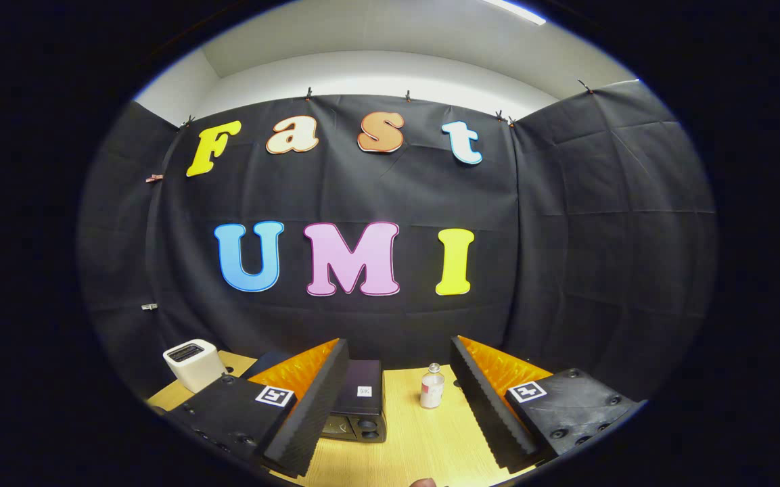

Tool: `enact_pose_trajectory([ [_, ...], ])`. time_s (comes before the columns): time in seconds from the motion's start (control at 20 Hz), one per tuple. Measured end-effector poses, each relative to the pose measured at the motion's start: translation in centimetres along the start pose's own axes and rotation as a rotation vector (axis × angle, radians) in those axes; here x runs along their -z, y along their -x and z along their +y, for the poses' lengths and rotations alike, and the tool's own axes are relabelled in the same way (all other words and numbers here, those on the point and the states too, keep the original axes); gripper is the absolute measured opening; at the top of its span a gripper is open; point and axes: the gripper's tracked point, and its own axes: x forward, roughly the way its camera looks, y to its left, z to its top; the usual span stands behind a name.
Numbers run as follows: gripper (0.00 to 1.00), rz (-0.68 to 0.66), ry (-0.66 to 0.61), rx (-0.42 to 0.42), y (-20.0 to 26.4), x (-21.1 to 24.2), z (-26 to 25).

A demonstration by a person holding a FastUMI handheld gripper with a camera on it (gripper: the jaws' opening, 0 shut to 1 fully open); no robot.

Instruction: Open the toaster oven, put the food inside, and close the toaster oven door.

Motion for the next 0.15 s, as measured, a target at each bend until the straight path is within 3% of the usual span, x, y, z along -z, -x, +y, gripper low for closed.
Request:
enact_pose_trajectory([
  [0.15,0.99,-0.004,-0.004,-0.007,0.09,-0.2,0.36],
])
